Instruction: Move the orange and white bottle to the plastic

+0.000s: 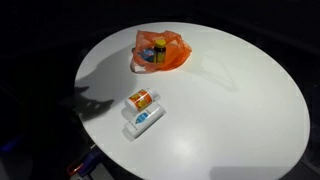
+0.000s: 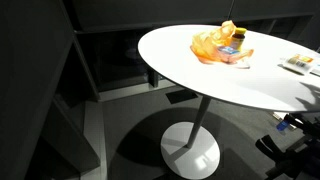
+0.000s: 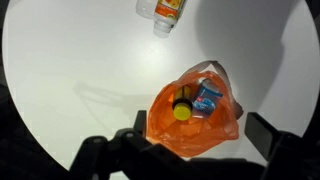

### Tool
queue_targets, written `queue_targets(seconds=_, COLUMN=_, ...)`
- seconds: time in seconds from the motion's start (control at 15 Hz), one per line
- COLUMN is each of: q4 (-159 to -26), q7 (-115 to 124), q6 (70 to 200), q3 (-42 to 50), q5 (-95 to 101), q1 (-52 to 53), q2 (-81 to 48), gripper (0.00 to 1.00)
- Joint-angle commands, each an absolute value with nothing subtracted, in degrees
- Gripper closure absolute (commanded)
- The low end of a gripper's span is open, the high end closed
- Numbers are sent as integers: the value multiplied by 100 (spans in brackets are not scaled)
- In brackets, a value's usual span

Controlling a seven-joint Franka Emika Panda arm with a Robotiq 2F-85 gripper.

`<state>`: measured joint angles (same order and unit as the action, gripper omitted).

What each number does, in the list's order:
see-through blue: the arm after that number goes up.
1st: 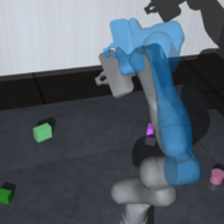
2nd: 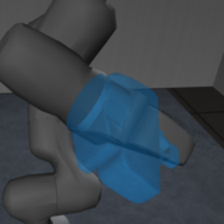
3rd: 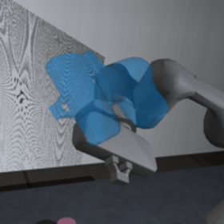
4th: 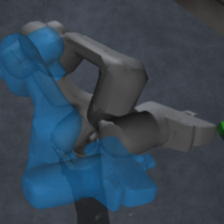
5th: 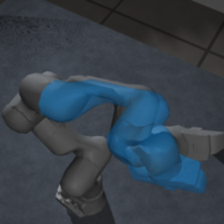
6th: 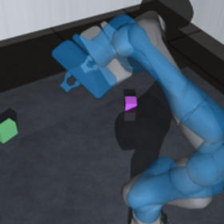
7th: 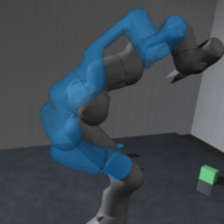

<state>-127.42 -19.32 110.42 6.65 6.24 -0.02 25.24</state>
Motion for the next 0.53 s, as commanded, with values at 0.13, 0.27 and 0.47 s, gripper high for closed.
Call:
queue_targets(seconds=0.13, q4=-12722, q7=-1939, q6=11031, q3=648, q5=614, q1=-21, q2=2525, gripper=0)
queue_targets(seconds=0.27, q4=-12734, q7=-1832, q6=10991, q3=645, q5=645, q1=-66, q2=2436, gripper=0)
queue_targets(seconds=0.47, q4=-12807, q7=-1676, q6=10882, q3=671, q5=685, q1=-173, q2=2331, gripper=0)
